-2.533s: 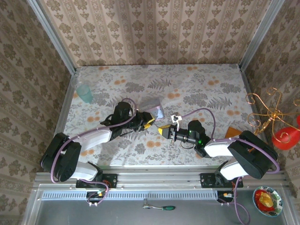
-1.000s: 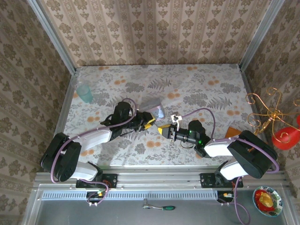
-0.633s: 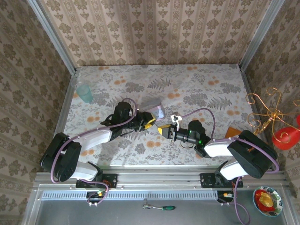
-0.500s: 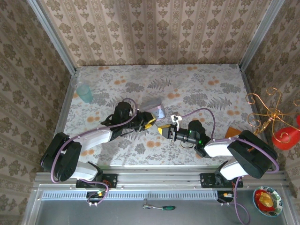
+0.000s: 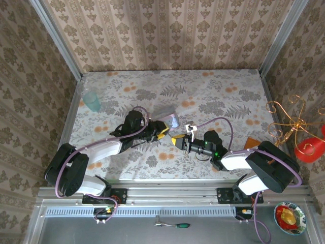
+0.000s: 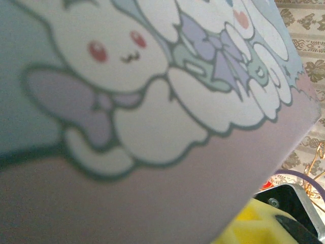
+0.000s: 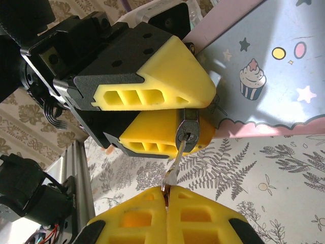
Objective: Unlock the padlock with the key
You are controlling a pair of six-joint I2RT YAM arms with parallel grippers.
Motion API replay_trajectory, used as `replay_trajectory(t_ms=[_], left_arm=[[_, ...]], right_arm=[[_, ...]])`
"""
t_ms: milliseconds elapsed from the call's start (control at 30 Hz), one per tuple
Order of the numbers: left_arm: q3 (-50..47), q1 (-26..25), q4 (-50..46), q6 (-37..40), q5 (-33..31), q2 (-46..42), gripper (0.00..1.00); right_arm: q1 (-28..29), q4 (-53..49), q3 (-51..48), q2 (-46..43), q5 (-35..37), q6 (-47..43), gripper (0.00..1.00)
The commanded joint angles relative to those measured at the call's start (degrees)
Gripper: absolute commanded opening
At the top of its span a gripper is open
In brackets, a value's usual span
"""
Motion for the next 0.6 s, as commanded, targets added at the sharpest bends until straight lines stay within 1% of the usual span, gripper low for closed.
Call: replay_trajectory(t_ms=[0,133,233,333,567], left_arm=[[1.5,-1.8,5.1,0.7,4.2,0.1,0.21],[1.6,-1.8,5.0,0.8,4.2,0.3,0.21],[1.3,-1.9,5.0,0.6,4.2,0.3,0.21],[1.4,-2.0,5.1,0.5,4.1,0.4,0.21],[2.1,-2.1,4.9,0.6,4.2,0.6,0.21]], right_arm=[[-0.3,0.6,1.7,0.5,3.9,-2.9,0.0],[-1.0,-0.4,2.9,0.3,3.4,-3.7,0.0],[-2.4,-4.4,4.6,0.1,2.9,-3.8,0.0],[-2.4,-7.5,6.6,0.5,2.2,-4.6,0.0],[-2.6,-7.7,6.9,0.6,3.3,-5.4,0.0]])
